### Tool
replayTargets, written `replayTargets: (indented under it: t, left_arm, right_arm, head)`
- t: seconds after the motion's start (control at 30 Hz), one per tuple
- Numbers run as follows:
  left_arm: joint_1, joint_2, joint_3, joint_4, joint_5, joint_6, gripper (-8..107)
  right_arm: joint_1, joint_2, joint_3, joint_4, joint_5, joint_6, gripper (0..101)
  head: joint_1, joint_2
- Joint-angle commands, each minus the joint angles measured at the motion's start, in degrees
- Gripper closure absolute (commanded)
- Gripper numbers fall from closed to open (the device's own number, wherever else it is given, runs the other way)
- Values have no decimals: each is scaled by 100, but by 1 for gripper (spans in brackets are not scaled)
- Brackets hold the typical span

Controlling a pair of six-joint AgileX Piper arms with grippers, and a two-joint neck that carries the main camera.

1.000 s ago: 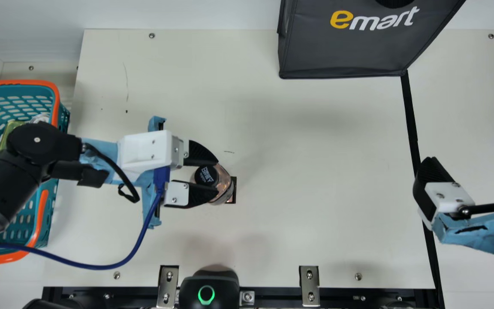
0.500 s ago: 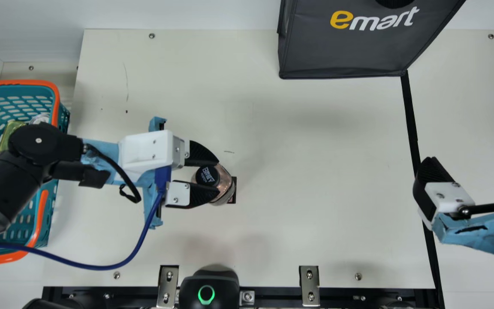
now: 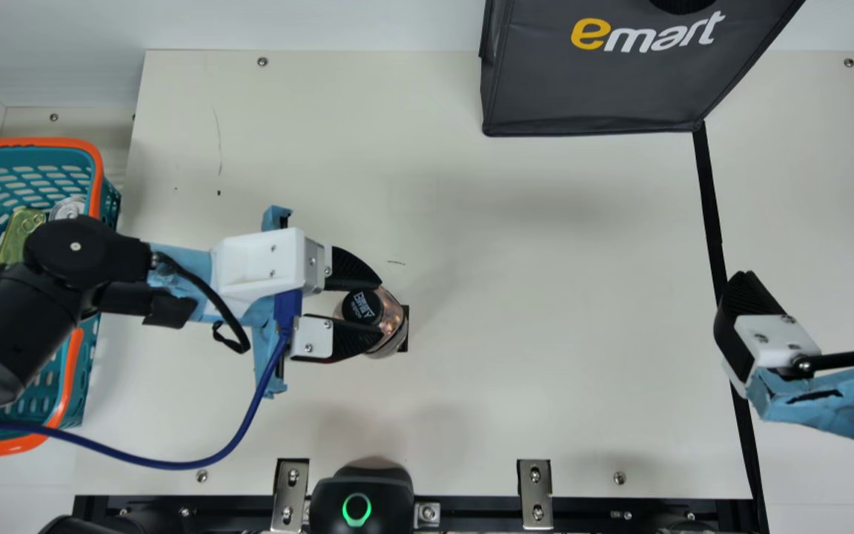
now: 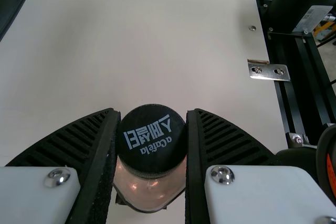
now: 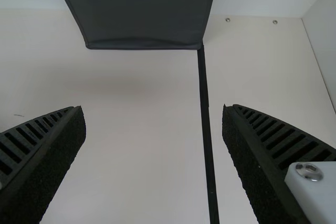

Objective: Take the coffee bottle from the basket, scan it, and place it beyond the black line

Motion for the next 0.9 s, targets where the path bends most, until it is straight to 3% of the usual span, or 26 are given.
replayTargets:
  t: [0.0, 0.43, 0.87]
  left_arm:
    - [-10, 10, 15, 8, -11, -10, 52]
    - [-20, 24, 61, 32, -88, -15, 9]
    - [49, -126, -10, -36, -197, -491, 9]
  right_arm:
    - [0, 0, 0, 0, 0, 0, 10]
    - [0, 0, 0, 0, 0, 0, 10]
    - [0, 0, 0, 0, 0, 0, 10]
  head:
    - [-157, 9]
    - [-157, 9]
    - [-157, 9]
